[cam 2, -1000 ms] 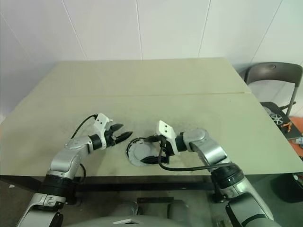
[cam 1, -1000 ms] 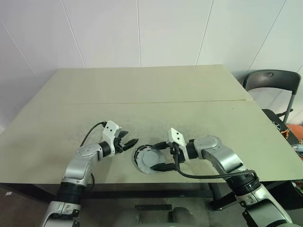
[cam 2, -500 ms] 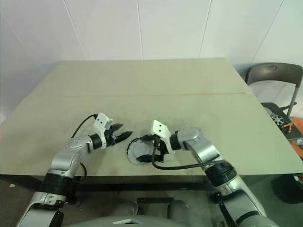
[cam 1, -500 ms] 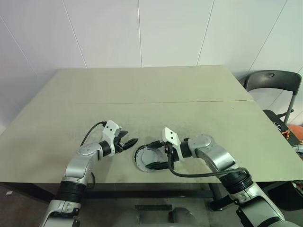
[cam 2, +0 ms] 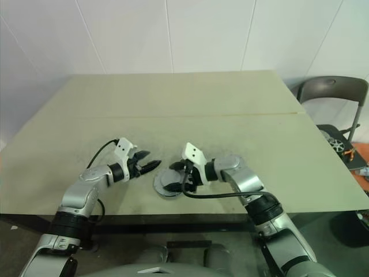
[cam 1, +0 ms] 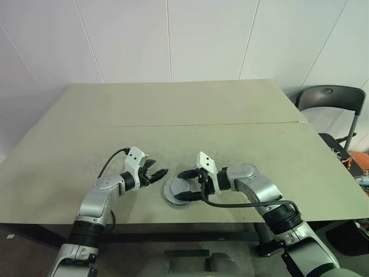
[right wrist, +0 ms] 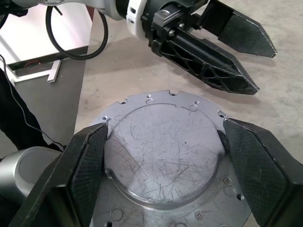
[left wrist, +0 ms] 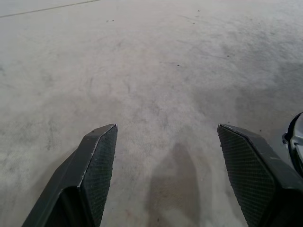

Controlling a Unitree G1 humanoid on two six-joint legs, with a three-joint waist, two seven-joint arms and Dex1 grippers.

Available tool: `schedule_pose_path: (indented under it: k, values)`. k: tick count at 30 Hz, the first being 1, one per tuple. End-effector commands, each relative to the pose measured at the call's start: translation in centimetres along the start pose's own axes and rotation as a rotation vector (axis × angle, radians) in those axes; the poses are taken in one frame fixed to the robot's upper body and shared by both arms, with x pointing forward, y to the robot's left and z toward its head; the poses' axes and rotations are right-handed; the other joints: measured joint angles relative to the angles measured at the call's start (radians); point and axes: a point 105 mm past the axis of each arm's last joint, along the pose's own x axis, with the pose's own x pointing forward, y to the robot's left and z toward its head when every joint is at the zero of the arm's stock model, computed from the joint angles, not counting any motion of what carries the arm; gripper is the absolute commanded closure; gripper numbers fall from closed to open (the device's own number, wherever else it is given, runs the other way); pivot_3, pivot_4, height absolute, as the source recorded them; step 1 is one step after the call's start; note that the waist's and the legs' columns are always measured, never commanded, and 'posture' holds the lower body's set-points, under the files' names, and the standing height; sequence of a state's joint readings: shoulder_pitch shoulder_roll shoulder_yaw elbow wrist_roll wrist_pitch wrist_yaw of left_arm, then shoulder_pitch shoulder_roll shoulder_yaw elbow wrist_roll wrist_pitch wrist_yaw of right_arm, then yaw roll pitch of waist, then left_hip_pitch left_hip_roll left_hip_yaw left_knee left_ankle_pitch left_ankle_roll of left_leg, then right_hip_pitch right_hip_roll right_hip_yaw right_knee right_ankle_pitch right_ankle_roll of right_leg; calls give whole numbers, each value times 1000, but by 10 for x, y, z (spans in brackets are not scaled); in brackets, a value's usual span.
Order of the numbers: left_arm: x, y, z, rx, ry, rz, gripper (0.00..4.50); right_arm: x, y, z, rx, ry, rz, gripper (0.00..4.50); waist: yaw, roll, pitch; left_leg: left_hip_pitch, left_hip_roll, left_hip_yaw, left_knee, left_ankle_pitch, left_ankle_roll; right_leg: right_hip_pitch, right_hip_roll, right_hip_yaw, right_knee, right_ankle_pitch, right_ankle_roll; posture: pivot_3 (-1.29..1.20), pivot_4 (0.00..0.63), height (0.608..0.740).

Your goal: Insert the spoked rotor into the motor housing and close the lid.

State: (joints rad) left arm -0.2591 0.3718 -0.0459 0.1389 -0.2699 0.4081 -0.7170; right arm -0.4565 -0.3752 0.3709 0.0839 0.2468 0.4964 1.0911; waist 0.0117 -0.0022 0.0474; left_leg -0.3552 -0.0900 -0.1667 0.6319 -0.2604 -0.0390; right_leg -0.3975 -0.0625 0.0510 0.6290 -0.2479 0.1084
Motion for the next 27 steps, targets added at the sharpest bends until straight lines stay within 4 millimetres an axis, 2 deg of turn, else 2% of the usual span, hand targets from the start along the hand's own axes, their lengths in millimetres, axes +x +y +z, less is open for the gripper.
schedule_pose_path:
  k: [1, 10, 15, 21, 27]
  values:
    - [-1, 2, 11, 36, -22, -1, 920, -2, -7, 17, -40, -48, -32, 951, 0, 0, 0, 0, 0, 0, 0, 0, 0, 0, 0, 0, 0, 0, 0, 0, 0, 740]
    - [0, 2, 11, 35, -20, 0, 920, 1, -17, -4, -106, 65, -90, 951, 0, 0, 0, 1, 0, 0, 0, 0, 0, 1, 0, 0, 0, 0, 0, 0, 0, 740]
    - [0, 2, 9, 36, -13, 1, 920, 0, -18, -7, -125, 77, -99, 951, 0, 0, 0, 1, 0, 0, 0, 0, 0, 1, 0, 0, 0, 0, 0, 0, 0, 740]
    - [1, 2, 8, 35, -8, -1, 920, -11, -5, 7, -30, -3, 18, 951, 1, 0, 0, 1, 0, 0, 0, 0, -1, 1, 0, 0, 0, 0, 0, 0, 0, 740]
    - [2, 1, 6, 41, -1, 2, 920, -20, -2, -12, -30, 101, 50, 951, 2, 0, 0, 0, -1, 0, -1, 0, 0, 0, -1, 0, -1, 0, 0, 0, 0, 740]
